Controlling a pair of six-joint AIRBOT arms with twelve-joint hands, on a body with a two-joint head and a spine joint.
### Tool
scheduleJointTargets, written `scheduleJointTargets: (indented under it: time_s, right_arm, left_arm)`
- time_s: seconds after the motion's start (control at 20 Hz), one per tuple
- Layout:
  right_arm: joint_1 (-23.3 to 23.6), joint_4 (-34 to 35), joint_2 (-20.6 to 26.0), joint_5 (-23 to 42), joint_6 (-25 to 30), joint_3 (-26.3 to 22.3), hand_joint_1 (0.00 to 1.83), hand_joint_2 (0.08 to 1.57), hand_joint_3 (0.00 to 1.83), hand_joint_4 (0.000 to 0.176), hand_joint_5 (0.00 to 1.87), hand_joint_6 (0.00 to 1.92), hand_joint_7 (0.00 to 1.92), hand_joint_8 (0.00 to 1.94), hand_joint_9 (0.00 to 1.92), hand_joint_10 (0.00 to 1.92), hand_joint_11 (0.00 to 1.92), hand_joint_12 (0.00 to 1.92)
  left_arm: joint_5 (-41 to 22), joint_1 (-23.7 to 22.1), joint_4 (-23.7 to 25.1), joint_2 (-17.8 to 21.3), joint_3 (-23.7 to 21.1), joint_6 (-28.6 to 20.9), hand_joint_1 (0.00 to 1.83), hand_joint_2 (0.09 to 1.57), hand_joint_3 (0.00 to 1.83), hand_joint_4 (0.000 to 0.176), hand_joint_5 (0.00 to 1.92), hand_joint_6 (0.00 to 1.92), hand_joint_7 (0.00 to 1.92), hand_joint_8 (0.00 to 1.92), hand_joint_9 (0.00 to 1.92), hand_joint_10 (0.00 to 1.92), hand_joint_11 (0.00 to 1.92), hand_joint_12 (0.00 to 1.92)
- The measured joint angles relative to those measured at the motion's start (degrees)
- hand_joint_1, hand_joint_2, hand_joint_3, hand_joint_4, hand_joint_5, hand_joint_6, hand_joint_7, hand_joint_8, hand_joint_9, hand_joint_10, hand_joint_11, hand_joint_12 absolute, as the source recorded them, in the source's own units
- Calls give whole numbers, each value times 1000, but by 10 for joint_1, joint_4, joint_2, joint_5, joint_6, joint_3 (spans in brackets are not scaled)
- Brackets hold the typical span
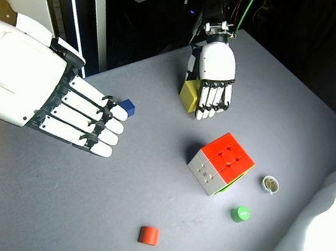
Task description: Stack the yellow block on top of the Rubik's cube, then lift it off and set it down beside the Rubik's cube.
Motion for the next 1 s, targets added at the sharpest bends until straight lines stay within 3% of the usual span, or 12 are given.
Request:
scheduleJointTargets:
  time_s: [0.1,0.4,0.5,0.55,0.75,0.8,0.85,0.95,1.0]
  right_arm:
    - [0,0,0,-1,0,0,0,1273,2,0,80,17,69,13,7,2,0,0]
    - [0,0,0,0,0,0,0,1262,0,0,96,17,87,14,26,9,0,0]
    - [0,0,0,0,0,0,0,1269,1,0,97,15,86,11,23,7,0,0]
    - [0,0,0,0,0,0,0,1272,2,0,95,13,84,10,26,8,0,0]
    - [0,0,0,0,0,0,0,1260,0,0,65,0,52,0,2,0,0,0]
    - [0,0,0,0,0,0,0,1257,0,0,81,7,64,5,11,4,0,0]
    - [0,0,0,0,0,0,0,1257,0,0,91,11,76,10,20,8,0,0]
    - [0,0,0,0,0,0,0,1250,0,0,94,10,85,12,26,9,0,0]
    - [0,0,0,0,0,0,0,1251,0,0,89,7,78,6,19,5,0,0]
  left_arm:
    - [22,-22,-33,0,1,31,1243,1136,0,0,1010,771,906,1307,812,1091,608,1358]
    - [77,-105,-128,-1,25,134,1233,1152,1,0,967,837,878,1350,766,1095,550,1360]
    - [94,-129,-164,-1,31,163,1243,1117,0,0,1062,717,927,1246,825,1042,616,1298]
    - [98,-138,-180,-1,34,180,1233,1144,7,0,976,837,883,1333,784,1084,570,1358]
    - [119,-199,-292,-1,48,290,1224,1168,0,0,931,901,869,1361,769,1100,579,1374]
    - [120,-212,-319,-1,50,321,1240,1134,0,0,1022,764,914,1289,810,1085,602,1373]
    - [120,-225,-351,-1,52,353,1241,1130,0,0,1021,764,909,1299,799,1088,585,1391]
    - [122,-247,-396,-1,54,397,1226,1155,4,0,958,870,866,1360,761,1119,561,1413]
    - [123,-261,-424,-1,57,425,1245,1124,2,0,1050,712,904,1305,792,1068,598,1356]
